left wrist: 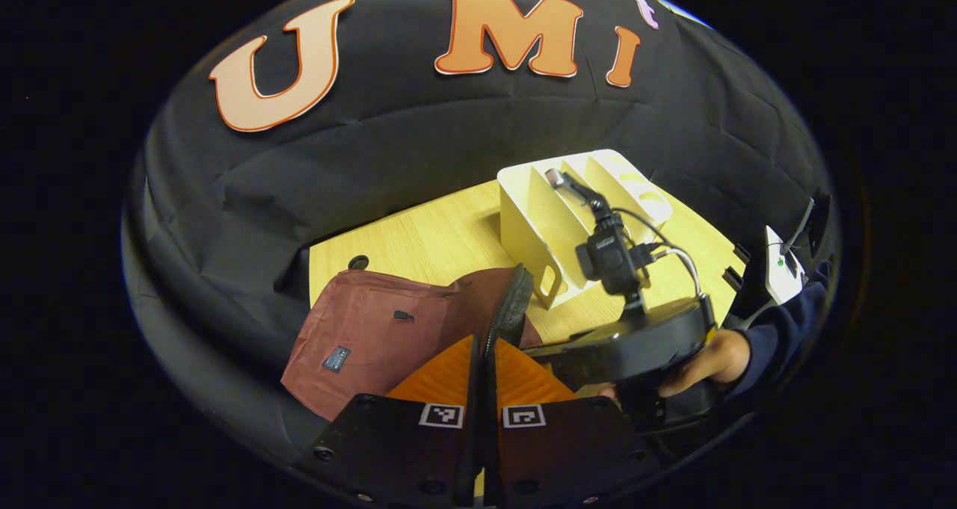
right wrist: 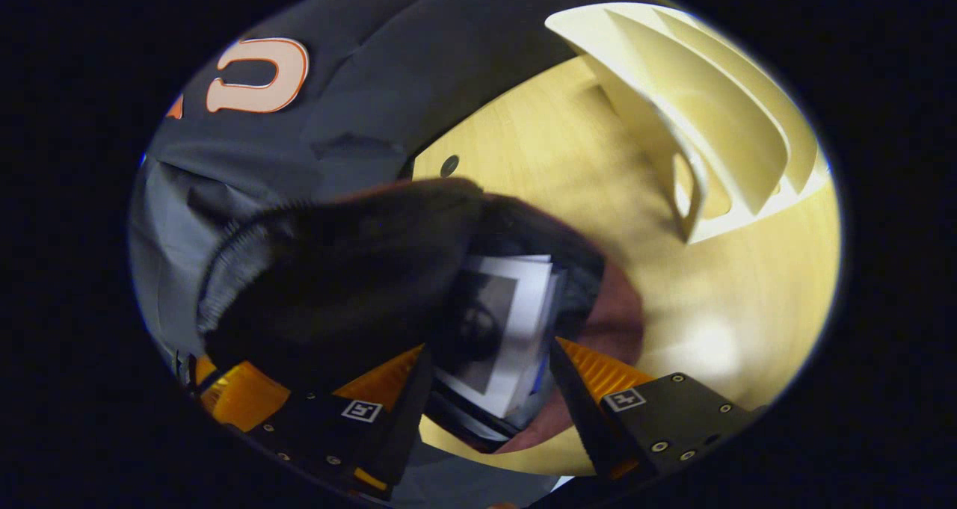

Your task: Open the schoolbag, grab two books from the bookshelf and put them into the schoolbag.

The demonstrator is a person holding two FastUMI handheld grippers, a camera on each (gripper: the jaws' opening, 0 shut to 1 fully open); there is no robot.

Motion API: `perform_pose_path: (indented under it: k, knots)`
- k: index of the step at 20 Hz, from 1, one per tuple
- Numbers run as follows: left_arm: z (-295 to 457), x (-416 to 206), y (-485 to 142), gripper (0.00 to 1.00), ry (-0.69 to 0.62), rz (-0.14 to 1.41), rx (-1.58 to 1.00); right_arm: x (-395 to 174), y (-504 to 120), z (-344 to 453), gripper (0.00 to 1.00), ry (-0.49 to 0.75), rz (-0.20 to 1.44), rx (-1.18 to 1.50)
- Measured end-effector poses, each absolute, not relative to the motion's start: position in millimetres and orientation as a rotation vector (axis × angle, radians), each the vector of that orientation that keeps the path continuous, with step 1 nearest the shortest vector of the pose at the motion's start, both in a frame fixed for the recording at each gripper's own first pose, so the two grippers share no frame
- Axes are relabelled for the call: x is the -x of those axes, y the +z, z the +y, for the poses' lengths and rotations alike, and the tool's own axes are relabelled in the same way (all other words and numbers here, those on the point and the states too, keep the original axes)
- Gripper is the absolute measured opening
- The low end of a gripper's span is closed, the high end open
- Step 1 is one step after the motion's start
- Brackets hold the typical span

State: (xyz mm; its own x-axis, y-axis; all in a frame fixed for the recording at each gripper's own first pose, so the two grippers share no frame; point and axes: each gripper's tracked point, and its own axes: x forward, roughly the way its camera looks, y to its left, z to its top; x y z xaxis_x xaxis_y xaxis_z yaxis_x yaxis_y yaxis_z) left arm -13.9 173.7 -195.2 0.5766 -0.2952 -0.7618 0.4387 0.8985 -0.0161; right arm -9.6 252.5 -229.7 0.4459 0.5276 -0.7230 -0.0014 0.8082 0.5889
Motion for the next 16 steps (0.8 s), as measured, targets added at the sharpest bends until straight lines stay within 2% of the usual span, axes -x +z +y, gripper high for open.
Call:
perform_pose_path:
  k: [1,6,10,12,13,14,16]
  knots:
    - [170,15,-198,0.07,-0.438,0.857,-0.18,4,-228,240,0.94,0.332,1.044,-0.544]
    - [154,22,-209,0.12,-0.444,0.859,-0.169,-16,-202,172,0.95,0.238,0.921,-0.486]
    - [136,30,-222,0.2,-0.461,0.863,-0.165,-22,-179,105,0.96,0.151,0.833,-0.425]
    - [125,38,-228,0.27,-0.479,0.867,-0.146,-22,-170,69,0.96,0.1,0.79,-0.391]
    - [116,44,-232,0.36,-0.503,0.869,-0.133,-19,-166,51,0.95,0.072,0.78,-0.379]
    - [107,45,-234,0.4,-0.517,0.87,-0.126,-19,-161,36,0.95,0.051,0.76,-0.374]
    - [97,46,-235,0.43,-0.511,0.862,-0.146,-20,-148,11,0.96,0.012,0.719,-0.362]
